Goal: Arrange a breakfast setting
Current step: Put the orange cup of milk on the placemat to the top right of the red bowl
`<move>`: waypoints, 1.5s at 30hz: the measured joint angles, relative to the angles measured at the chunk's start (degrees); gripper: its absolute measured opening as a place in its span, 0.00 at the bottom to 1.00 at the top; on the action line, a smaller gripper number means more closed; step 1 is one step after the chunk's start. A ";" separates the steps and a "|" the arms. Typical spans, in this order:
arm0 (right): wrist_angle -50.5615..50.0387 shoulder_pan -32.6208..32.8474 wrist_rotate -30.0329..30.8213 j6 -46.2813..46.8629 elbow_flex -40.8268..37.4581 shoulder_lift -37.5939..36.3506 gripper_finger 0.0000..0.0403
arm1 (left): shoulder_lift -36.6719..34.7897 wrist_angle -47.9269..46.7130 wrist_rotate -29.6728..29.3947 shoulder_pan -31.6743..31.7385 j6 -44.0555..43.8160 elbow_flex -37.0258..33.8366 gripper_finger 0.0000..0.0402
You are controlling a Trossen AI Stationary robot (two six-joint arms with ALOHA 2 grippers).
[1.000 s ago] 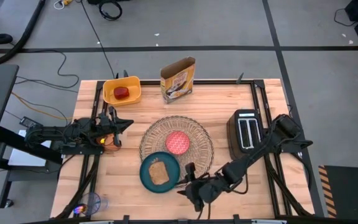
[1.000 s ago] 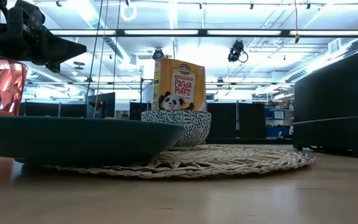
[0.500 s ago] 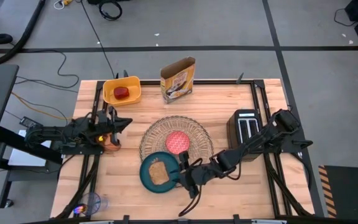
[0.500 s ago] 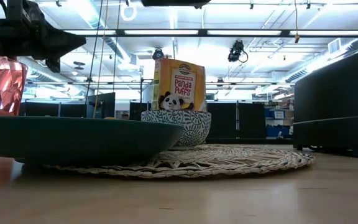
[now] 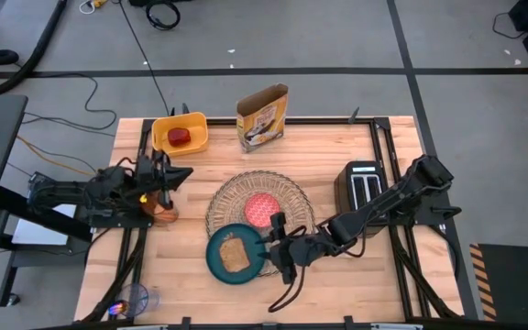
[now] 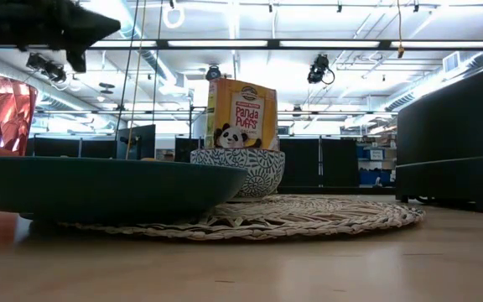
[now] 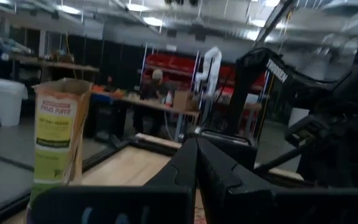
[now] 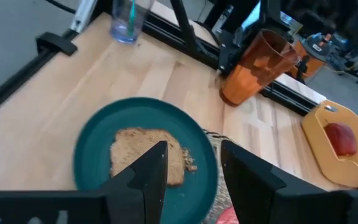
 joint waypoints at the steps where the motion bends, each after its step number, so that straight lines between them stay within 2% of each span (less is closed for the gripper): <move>1: -0.16 -0.02 0.57 -0.06 0.00 0.00 0.39 | 1.57 -1.59 0.00 -0.02 -0.46 1.97 0.04; 6: -0.90 0.00 0.97 0.94 0.00 0.00 0.39 | 9.68 -13.55 1.17 -1.24 -3.20 12.62 0.04; 9: -0.99 0.59 0.88 1.46 0.00 -0.51 0.39 | 13.49 -17.11 1.20 -3.81 -4.93 17.66 0.04; 15: -5.68 1.75 1.43 3.23 0.00 -3.58 0.39 | 20.47 -22.15 1.29 -12.34 -7.84 26.32 0.04; 20: -7.98 1.96 0.47 4.48 0.00 -6.96 0.39 | 26.51 -33.65 0.72 -20.32 -11.48 35.53 0.04; 25: -10.92 2.08 0.07 4.49 0.02 -9.23 0.39 | 33.19 -51.50 -3.11 -25.53 -20.53 46.60 0.02; 31: -12.28 2.03 0.13 4.66 0.02 -9.36 0.39 | 40.30 -72.35 -0.80 -28.17 -39.25 56.24 0.02; 35: -11.89 1.63 0.05 5.12 -0.84 -9.09 0.39 | 43.68 -84.47 2.79 -29.60 -49.53 60.21 0.02; 39: -11.76 1.07 0.09 6.58 -1.67 -9.09 0.39 | 44.91 -95.11 4.90 -30.07 -57.87 60.15 0.02; 45: -11.15 0.60 0.07 7.80 -3.07 -9.09 0.39 | 44.70 -99.68 5.11 -29.76 -63.54 56.39 0.06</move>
